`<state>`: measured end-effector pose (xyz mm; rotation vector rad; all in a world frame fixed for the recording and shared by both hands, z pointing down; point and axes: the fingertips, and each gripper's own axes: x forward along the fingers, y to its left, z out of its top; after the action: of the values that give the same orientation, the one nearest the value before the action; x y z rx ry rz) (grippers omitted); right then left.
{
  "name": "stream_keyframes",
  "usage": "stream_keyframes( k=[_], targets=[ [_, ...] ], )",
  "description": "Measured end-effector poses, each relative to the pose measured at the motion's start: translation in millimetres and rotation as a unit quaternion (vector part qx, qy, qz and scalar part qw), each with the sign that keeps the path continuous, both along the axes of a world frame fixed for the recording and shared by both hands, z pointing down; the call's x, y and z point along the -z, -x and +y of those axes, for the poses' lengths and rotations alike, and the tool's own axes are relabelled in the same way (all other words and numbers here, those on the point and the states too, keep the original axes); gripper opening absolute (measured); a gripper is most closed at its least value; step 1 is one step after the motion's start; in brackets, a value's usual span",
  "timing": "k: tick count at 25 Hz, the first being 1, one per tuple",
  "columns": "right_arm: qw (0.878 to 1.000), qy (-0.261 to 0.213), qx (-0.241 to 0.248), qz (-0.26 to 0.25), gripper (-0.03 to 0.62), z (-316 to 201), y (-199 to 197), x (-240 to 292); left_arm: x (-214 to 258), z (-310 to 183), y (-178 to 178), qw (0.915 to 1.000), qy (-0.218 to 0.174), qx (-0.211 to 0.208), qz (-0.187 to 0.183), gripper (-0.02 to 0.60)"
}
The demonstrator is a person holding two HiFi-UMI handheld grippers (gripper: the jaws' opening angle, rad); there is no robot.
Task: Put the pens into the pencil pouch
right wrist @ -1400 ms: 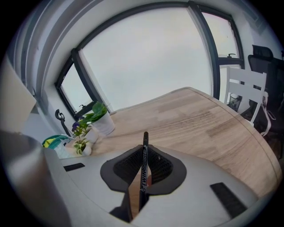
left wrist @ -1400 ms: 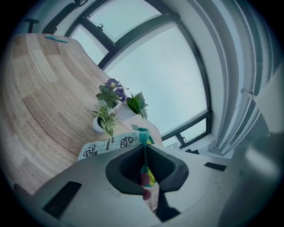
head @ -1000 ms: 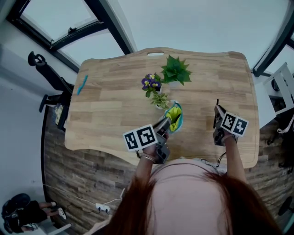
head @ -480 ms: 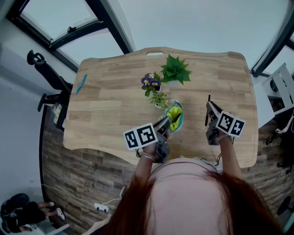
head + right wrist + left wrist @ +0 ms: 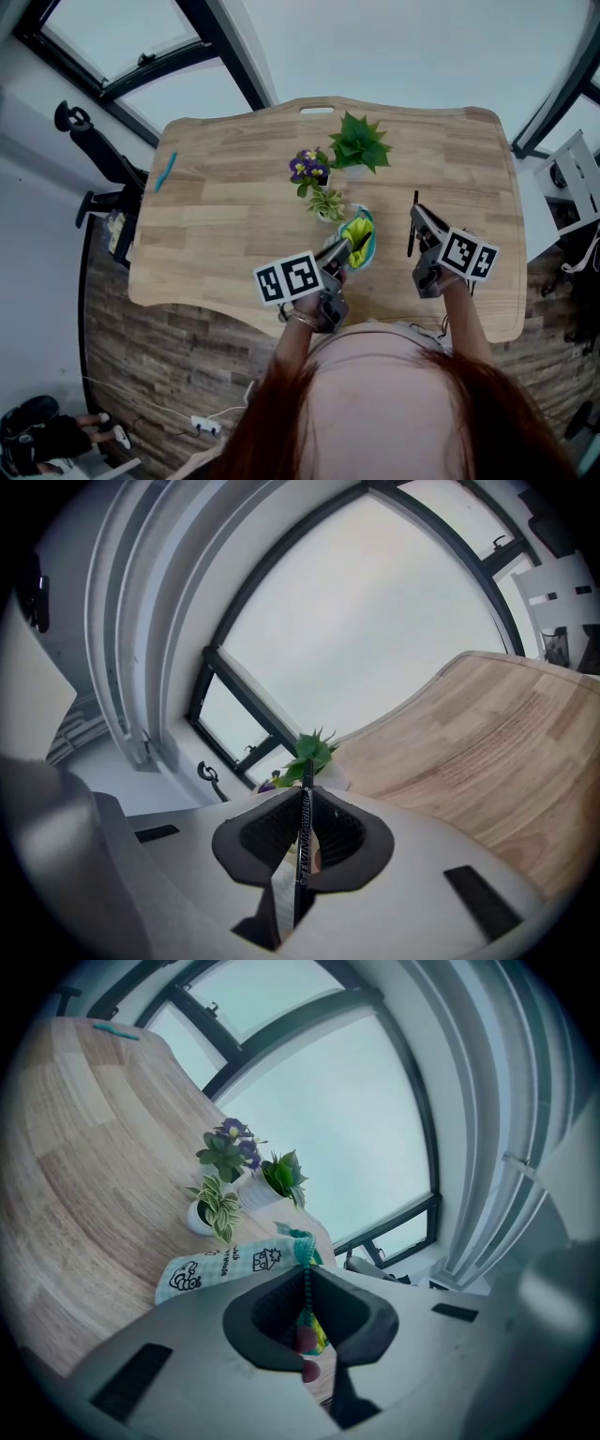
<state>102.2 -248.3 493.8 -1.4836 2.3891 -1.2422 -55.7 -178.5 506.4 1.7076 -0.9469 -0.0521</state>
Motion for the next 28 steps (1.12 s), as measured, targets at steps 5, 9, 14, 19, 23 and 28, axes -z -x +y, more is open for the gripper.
stream_keyframes(
  k=[5,9,14,19,23,28],
  targets=[
    [0.999,-0.026,0.011,-0.027,0.032,-2,16,17,0,1,-1,1.0000,0.001,-0.004,0.003,0.011],
    [0.998,-0.048,0.017,-0.049,0.032,-6,28,30,0,2,1,1.0000,0.002,-0.003,0.004,0.012],
    [0.994,-0.070,0.017,-0.078,0.032,-10,38,46,0,2,1,1.0000,0.002,-0.003,0.006,0.011],
    [0.989,-0.097,0.017,-0.108,0.032,-13,46,62,0,3,2,0.9999,0.002,-0.002,0.010,0.011],
    [0.984,-0.113,0.018,-0.134,0.032,-13,54,67,0,3,2,0.9999,0.004,-0.002,0.012,0.011],
    [0.978,-0.139,0.036,-0.153,0.032,-13,72,77,-1,3,1,0.9999,0.005,-0.002,0.012,0.011]
  ],
)
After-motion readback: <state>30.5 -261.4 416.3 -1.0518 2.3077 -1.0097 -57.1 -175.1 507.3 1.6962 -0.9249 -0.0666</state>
